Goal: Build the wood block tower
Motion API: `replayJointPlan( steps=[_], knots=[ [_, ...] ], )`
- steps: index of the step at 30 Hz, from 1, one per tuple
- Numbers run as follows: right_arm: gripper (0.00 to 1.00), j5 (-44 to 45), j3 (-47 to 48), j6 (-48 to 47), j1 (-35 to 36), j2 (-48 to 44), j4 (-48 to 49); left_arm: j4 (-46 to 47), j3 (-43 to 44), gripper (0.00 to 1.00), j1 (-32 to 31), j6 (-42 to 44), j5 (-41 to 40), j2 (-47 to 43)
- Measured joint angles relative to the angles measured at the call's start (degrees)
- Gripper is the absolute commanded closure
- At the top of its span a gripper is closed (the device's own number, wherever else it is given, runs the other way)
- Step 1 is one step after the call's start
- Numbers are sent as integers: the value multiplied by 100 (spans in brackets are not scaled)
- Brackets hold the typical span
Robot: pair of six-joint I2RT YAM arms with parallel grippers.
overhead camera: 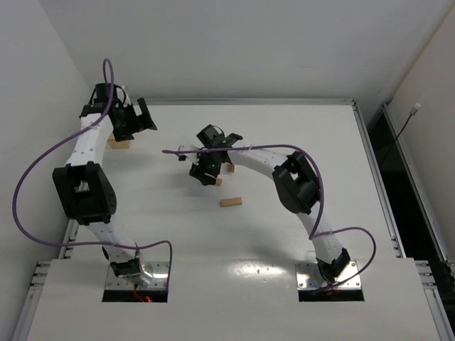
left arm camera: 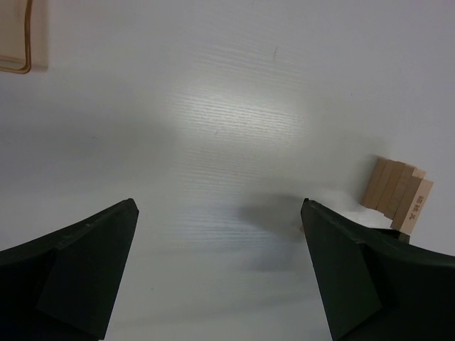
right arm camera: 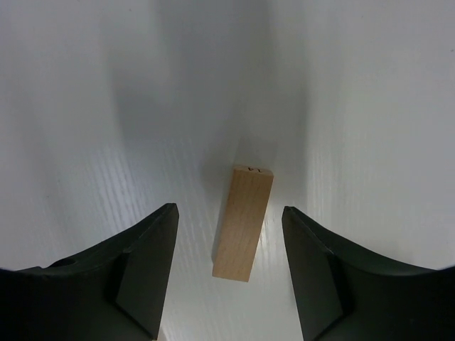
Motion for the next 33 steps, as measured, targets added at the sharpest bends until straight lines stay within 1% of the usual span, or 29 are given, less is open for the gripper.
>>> replayJointPlan(
  steps=[8, 15, 16, 17, 20, 23, 24, 27, 29, 32, 33],
  knots=[
    [42, 24, 140, -101, -127, 389, -164, 15, -15, 1, 85, 0, 151, 13],
    [55, 127, 225, -125, -249, 474, -264, 20, -20, 1, 160, -31, 205, 42],
    [55, 144, 225, -127, -260, 474, -271, 22, -22, 1, 162, -39, 208, 42],
    [61, 177, 225, -122, -264, 474, -275, 26, -26, 1, 166, -42, 208, 44],
    [70, 282, 190, -138, -258, 472, -251, 57, -57, 1, 170, -44, 214, 48],
    [96, 328, 138, -142, -232, 442, -229, 81, -116, 1, 170, -70, 221, 48],
    [100, 345, 105, -140, -225, 426, -212, 87, -133, 1, 170, -81, 227, 48],
    [100, 367, -26, -146, -219, 337, -188, 142, -216, 3, 177, -87, 225, 46],
    [100, 367, -109, -114, -219, 260, -225, 205, -334, 7, 190, -127, 192, 39],
    [100, 369, -149, 140, -184, 90, -345, 310, -629, 7, 208, -229, -22, -28],
    [100, 400, -149, 326, -162, 9, -378, 310, -719, 4, 203, -258, -166, -57]
  ],
)
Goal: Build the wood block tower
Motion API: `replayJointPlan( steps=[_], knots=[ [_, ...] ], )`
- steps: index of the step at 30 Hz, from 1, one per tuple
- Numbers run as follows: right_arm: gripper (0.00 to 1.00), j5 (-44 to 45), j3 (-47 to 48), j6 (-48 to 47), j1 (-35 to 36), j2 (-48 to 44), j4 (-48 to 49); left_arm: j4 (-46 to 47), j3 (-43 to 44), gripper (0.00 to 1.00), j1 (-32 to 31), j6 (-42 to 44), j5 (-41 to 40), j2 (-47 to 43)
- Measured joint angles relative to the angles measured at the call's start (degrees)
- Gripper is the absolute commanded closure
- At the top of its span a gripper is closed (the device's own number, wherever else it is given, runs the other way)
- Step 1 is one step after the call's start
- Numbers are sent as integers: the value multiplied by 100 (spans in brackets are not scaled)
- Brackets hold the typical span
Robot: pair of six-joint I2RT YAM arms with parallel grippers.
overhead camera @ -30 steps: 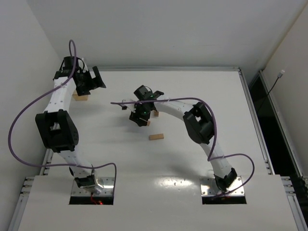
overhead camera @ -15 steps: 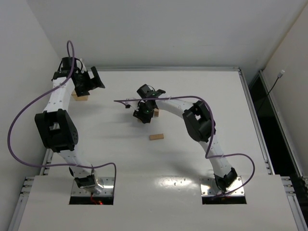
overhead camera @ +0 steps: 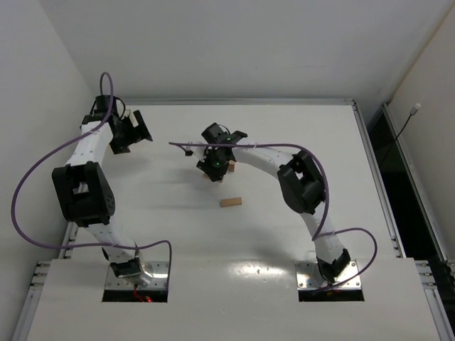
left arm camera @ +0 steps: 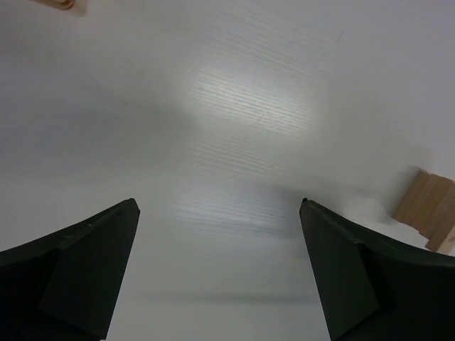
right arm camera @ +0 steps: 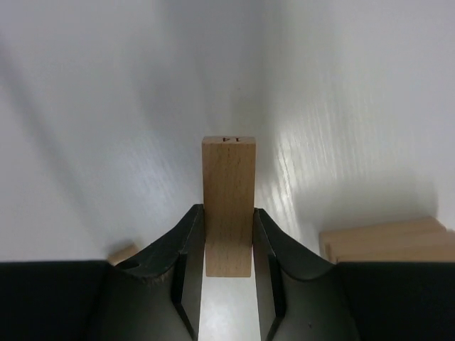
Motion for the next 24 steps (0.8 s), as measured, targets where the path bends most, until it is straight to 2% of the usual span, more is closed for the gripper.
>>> replayJointPlan(
  steps=[2, 5, 11, 17, 24],
  knots=[
    [100, 184, 0, 678, 70, -260, -70, -15, -142, 0, -20, -46, -365, -48],
    [100, 887, 7, 1888, 212, -787, -103, 68, -350, 0, -42, -146, -765, -164],
    [100, 2341, 155, 4019, 267, -1681, -389, 271, -872, 0, -42, -278, -831, -562],
    [100, 3152, 977, 5742, -282, -1484, -1141, 393, -951, 0, -42, -295, -745, -632],
    [100, 3464, 1287, 6655, -476, -938, -1429, 446, -951, 0, -42, -295, -737, -634]
  ],
)
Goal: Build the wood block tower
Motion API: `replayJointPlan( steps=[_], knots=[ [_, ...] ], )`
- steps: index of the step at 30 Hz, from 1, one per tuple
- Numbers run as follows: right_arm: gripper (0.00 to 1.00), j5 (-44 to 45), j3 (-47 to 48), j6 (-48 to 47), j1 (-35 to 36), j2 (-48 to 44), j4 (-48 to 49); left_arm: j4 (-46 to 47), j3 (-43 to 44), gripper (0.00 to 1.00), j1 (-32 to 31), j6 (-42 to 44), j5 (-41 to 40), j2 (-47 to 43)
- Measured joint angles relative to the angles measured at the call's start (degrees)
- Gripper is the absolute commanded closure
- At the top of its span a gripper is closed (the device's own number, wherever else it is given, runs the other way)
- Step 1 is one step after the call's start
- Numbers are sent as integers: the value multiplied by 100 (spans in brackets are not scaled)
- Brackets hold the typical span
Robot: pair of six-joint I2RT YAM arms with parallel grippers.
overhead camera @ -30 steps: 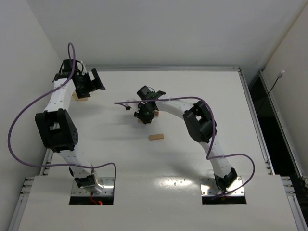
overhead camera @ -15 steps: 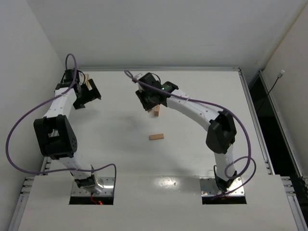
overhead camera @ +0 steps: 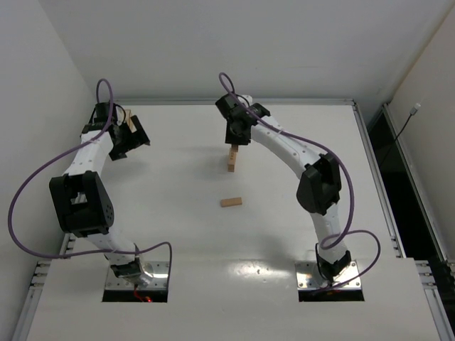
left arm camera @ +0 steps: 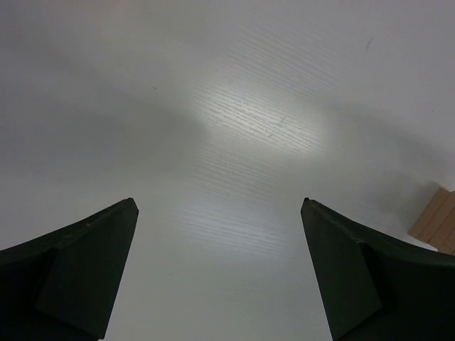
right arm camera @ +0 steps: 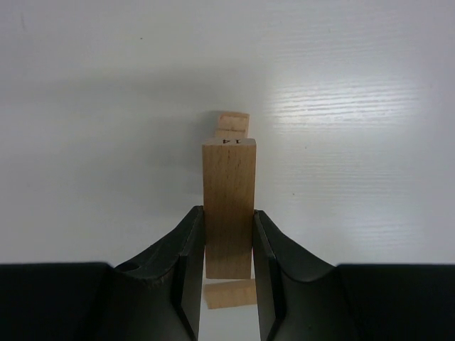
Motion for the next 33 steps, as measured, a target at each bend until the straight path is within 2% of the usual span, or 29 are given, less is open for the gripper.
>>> replayJointPlan(
  steps=[11, 33],
  knots=[
    [100, -15, 214, 678, -2, 507, -111, 31, 0, 0, 0, -2, 11, 0],
    [100, -251, 214, 688, -164, 787, -59, 31, 0, 0, 0, -44, -20, 2]
  ],
)
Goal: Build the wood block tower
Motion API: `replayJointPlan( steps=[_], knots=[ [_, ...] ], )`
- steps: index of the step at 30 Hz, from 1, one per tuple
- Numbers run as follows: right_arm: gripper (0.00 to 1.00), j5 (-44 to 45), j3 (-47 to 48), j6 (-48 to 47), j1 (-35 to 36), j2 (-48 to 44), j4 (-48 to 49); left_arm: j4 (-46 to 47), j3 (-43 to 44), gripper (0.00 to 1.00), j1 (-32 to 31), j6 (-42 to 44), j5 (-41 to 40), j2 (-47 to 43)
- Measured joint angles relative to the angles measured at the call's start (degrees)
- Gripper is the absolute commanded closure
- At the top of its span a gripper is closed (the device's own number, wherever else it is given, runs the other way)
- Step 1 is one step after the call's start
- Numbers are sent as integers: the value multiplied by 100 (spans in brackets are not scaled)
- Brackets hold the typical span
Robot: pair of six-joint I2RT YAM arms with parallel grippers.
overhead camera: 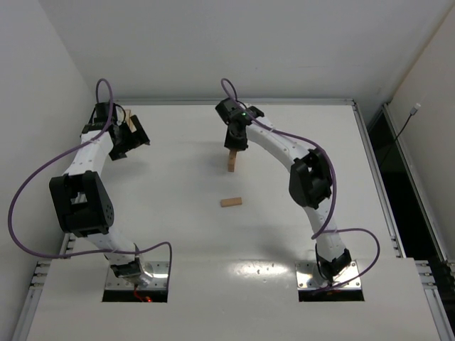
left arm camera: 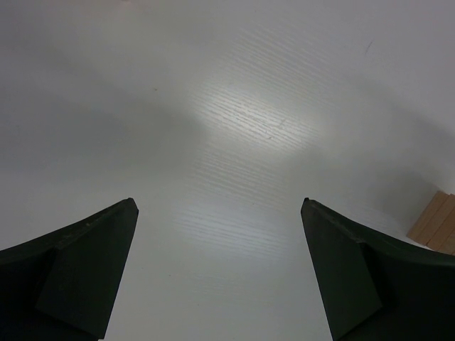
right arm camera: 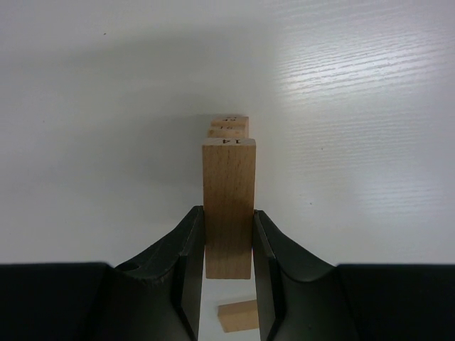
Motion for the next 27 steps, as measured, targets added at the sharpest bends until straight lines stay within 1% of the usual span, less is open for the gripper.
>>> replayJointPlan(
  steps=[13, 14, 15, 17, 22, 25, 27],
  knots=[
    [100, -146, -17, -125, -20, 219, 114, 0, 0, 0, 0, -42, -15, 81],
    [97, -153, -20, -136, -20, 234, 114, 0, 0, 0, 0, -42, -15, 83],
    [91, -160, -20, -140, -20, 243, 116, 2, 0, 0, 0, -42, -15, 85],
    [86, -175, -28, -160, -20, 245, 114, 2, 0, 0, 0, -42, -15, 96],
    [57, -208, -50, -205, -20, 245, 129, 0, 0, 0, 0, -42, -15, 173],
    [53, -269, -59, -271, -20, 245, 186, 0, 0, 0, 0, -42, -15, 201],
    [53, -317, -74, -306, -20, 247, 245, 0, 0, 0, 0, -42, -15, 214]
  ],
)
